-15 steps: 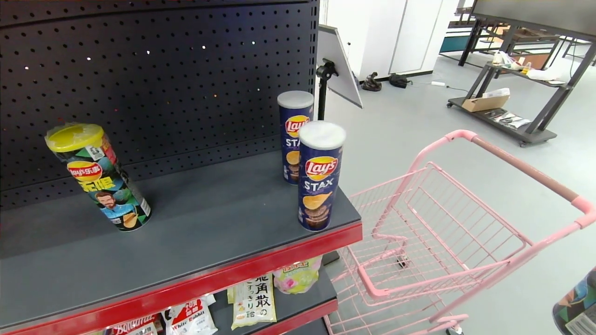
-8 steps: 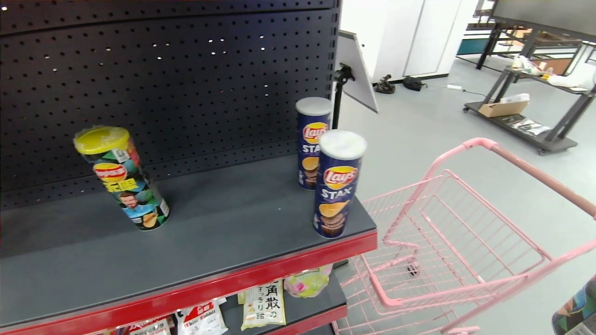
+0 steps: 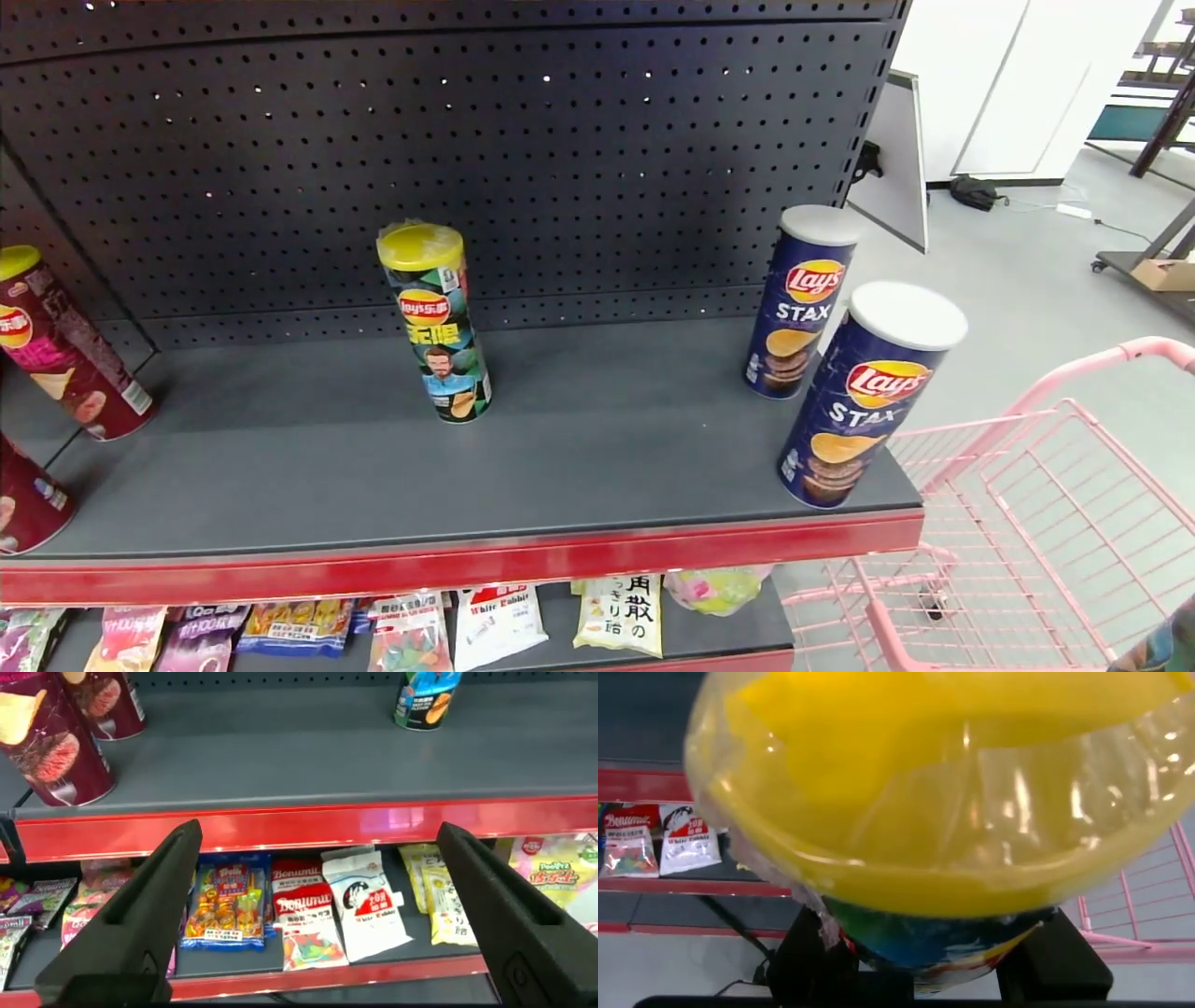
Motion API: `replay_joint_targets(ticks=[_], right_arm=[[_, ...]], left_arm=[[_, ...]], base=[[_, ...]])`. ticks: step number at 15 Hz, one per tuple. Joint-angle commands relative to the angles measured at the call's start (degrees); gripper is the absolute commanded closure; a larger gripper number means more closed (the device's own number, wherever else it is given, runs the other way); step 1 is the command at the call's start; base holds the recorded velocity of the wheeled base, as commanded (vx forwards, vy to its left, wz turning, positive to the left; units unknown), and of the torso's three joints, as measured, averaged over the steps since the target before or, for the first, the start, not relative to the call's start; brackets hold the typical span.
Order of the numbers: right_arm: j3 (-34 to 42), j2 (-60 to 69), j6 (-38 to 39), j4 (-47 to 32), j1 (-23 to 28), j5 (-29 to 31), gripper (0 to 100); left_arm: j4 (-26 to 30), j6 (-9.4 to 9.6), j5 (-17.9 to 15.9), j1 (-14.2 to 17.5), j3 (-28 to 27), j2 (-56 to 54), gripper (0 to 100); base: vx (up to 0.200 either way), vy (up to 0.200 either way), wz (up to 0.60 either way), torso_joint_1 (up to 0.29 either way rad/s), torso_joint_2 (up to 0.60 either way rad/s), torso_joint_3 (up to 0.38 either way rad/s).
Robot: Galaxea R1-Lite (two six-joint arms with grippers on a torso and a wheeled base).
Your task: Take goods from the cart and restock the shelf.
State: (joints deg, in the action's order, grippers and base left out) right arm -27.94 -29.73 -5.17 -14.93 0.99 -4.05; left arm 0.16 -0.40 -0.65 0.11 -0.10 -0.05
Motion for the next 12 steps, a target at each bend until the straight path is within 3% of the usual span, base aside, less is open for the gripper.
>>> replay_joint_targets(ticks=[1,7,12], right_arm=[[5.0,10.0,-0.1,0.1,-0.4,-0.9,100],[9.6,18.3,-0.1,-0.5,-1.5,-1.8,100],[9.6,18.1,-0.1,-0.2,-1.5,-1.9,100]], left_arm=[[0.0,-0.04,0.0,0.0,0.0,0.0,0],[0.0,-0.04,0.0,0.0,0.1,0.0,0],[0.0,-0.04,0.0,0.0,0.0,0.0,0]], base=[[0.0,0.0,0.0,0.0,0.0,0.0],[0.0,0.2,0.0,0.004,0.0,0.002],[0.0,0.0,0.0,0.0,0.0,0.0]])
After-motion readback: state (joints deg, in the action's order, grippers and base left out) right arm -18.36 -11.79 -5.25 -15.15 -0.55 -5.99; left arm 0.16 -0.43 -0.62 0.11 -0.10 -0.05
